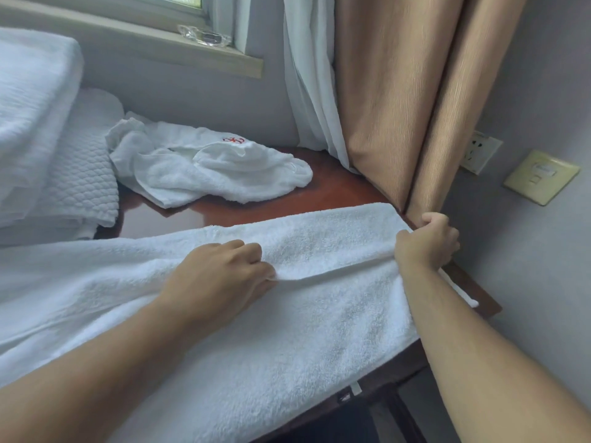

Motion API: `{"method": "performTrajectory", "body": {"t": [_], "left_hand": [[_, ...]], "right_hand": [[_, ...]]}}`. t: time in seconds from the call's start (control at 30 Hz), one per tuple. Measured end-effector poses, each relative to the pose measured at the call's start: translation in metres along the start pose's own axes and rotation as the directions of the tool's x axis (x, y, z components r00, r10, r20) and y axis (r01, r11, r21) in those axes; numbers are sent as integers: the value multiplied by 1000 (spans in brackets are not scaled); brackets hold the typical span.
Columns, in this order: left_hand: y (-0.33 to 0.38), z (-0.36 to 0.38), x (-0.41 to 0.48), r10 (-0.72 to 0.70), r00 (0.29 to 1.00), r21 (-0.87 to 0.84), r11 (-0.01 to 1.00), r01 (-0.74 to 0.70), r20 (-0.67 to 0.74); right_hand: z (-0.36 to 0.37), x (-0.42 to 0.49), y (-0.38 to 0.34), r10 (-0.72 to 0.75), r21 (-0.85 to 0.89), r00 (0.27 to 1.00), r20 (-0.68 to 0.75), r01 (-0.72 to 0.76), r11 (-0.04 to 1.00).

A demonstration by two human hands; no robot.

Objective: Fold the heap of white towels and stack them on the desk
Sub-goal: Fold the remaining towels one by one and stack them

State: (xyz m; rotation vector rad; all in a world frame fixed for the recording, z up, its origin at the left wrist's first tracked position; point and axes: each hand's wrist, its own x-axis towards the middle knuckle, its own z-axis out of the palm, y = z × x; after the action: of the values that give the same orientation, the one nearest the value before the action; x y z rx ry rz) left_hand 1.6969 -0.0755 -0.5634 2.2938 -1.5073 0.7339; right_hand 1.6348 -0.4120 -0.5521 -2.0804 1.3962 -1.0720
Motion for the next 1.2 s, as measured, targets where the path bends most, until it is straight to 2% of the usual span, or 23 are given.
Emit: {"method": "performTrajectory", "body": {"t": [0.03, 0.07, 0.1, 0.13, 0.2, 0.23, 0.27, 0.33, 0.4, 0.47, 0.5, 0.53, 0.57, 0.63, 0.7, 0.73, 0.8, 0.87, 0.9, 0.97, 1.03, 1.13, 1.2], "left_hand": [[0, 0, -1, -1, 1000, 25, 1000, 0, 15], [2, 0, -1, -8, 999, 62, 998, 5, 39], [4, -1, -1, -24, 998, 111, 994, 17, 61], [4, -2, -2, -65, 995, 156, 986, 54, 69], [1, -10, -6, -199, 974, 226, 959, 170, 112], [-3, -18, -10, -279, 949, 252, 938, 236, 147], [-8, -26, -17, -358, 913, 280, 912, 299, 194], [-22, -42, -36, -492, 827, 315, 857, 407, 272], [-36, -62, -62, -569, 765, 353, 812, 465, 301], [-48, -82, -89, -620, 733, 350, 777, 523, 281], [-53, -89, -101, -639, 722, 349, 761, 546, 265], [-56, -96, -111, -657, 709, 352, 747, 564, 257], [-59, -102, -120, -679, 692, 352, 727, 589, 245], [-63, -113, -142, -768, 610, 336, 637, 694, 194], [-67, -124, -168, -878, 474, 296, 473, 830, 73], [-68, -130, -182, -914, 407, 275, 389, 879, -8], [-71, -143, -207, -965, 245, 218, 221, 951, -93], [-76, -152, -222, -994, 100, 160, 90, 983, -54], [-80, -156, -225, -998, 66, 156, 61, 986, -23], [-90, -162, -226, -998, 56, 128, 58, 990, 20], [-99, -169, -222, -997, 48, 7, 49, 999, 63], [-110, -173, -213, -995, 26, -134, 14, 991, 95], [-117, -172, -208, -995, 64, -175, 50, 983, 74]], "right_hand": [[-2, -4, -5, -86, -171, 996, -8, 83, 982], [-2, -10, -12, -190, -266, 981, 25, 190, 945], [-1, -18, -20, -274, -250, 954, 120, 296, 922], [2, -29, -29, -323, -154, 907, 269, 372, 915], [14, -57, -41, -353, -47, 720, 597, 470, 881], [20, -69, -44, -349, -93, 642, 683, 551, 830], [25, -79, -45, -355, -145, 606, 712, 621, 770], [27, -89, -51, -332, -225, 613, 717, 654, 722], [24, -93, -61, -229, -322, 650, 724, 612, 722], [18, -106, -81, -161, -393, 678, 717, 584, 710], [16, -120, -93, -202, -365, 661, 723, 613, 701], [13, -140, -104, -293, -272, 608, 738, 665, 695], [11, -163, -114, -406, -125, 520, 751, 716, 687], [2, -216, -130, -579, 199, 296, 760, 742, 640], [-7, -264, -137, -681, 404, 83, 727, 752, 522], [-10, -283, -139, -723, 466, 2, 691, 763, 448], [-12, -308, -143, -796, 533, -80, 600, 781, 324], [-13, -319, -146, -844, 566, -91, 529, 779, 271], [-12, -323, -147, -855, 575, -90, 510, 775, 261], [-10, -325, -148, -854, 562, -88, 512, 787, 256], [-9, -324, -148, -849, 542, -67, 524, 795, 272], [-9, -316, -148, -868, 495, 8, 496, 819, 290], [-10, -306, -149, -876, 454, 70, 478, 833, 314]]}}
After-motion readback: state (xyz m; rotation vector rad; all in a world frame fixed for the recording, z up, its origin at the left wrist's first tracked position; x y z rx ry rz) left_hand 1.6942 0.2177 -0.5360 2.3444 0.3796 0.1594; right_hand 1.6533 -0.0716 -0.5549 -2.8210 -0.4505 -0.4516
